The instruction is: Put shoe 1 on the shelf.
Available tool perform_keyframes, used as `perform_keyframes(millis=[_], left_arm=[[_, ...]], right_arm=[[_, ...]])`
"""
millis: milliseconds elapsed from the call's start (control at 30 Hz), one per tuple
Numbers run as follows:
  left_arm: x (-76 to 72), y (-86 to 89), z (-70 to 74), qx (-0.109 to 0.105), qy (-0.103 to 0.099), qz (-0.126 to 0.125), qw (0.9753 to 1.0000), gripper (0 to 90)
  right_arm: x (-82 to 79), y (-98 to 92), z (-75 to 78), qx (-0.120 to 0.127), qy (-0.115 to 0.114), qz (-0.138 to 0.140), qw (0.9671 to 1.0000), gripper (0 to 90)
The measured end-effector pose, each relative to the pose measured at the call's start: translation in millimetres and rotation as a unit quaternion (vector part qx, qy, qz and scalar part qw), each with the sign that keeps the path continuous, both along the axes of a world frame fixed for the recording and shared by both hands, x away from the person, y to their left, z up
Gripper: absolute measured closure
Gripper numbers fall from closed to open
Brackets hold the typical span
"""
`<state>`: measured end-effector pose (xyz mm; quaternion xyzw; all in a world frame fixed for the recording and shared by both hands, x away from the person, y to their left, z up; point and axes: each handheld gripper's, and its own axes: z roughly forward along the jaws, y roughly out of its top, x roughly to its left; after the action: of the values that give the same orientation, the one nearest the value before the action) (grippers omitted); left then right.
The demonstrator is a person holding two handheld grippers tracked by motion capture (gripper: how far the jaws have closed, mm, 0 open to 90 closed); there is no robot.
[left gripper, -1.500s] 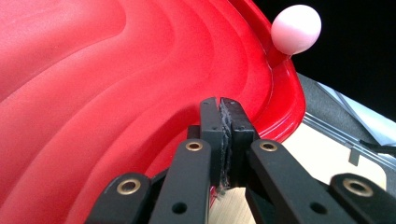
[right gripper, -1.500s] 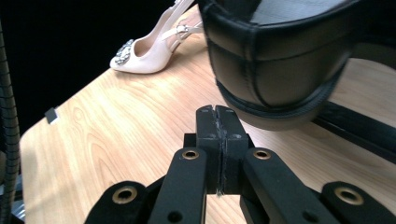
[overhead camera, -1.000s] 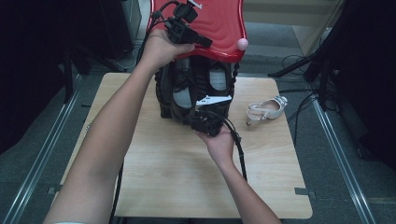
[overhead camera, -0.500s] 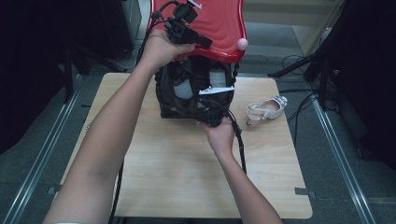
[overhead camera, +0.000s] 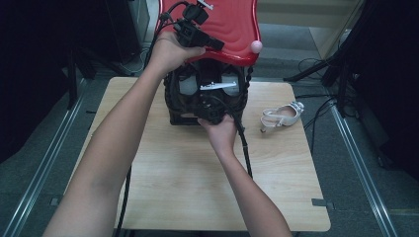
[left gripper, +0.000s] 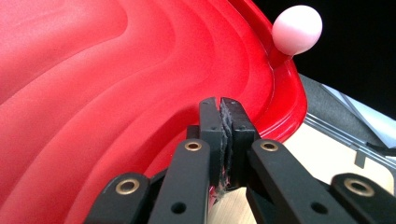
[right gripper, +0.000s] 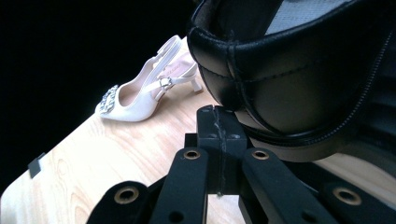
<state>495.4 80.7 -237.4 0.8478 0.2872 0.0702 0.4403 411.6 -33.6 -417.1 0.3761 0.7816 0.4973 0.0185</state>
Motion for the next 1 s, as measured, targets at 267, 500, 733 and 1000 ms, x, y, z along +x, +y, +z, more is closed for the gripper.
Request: perform_keyframes(millis=[267,500,733,1000], left_arm=[[-3.7,-1.2,-0.3,0.008,-0.017,0.003,0.9998,88.1],[-5.8,-3.2,0.3,0.014,-0.025,0.006,0.9996,88.1],[-5.8,-1.4,0.4,0.009,-0.021,0.009,0.9997,86.4],[-10.8,4.1,2.8,-0.009,-0.014,0.009,0.9998,80.6]], right_arm=[[15.3,16.2,0.6,0.018,0.01,-0.002,0.9998,90.0],[24.0,28.8,-4.5,-0.014,0.025,-0.003,0.9996,90.0],[7.2,11.5,-5.4,0.019,0.03,0.012,0.9993,90.0],[-31.4,-18.4,-7.5,0.019,0.011,0.034,0.9992,90.0]])
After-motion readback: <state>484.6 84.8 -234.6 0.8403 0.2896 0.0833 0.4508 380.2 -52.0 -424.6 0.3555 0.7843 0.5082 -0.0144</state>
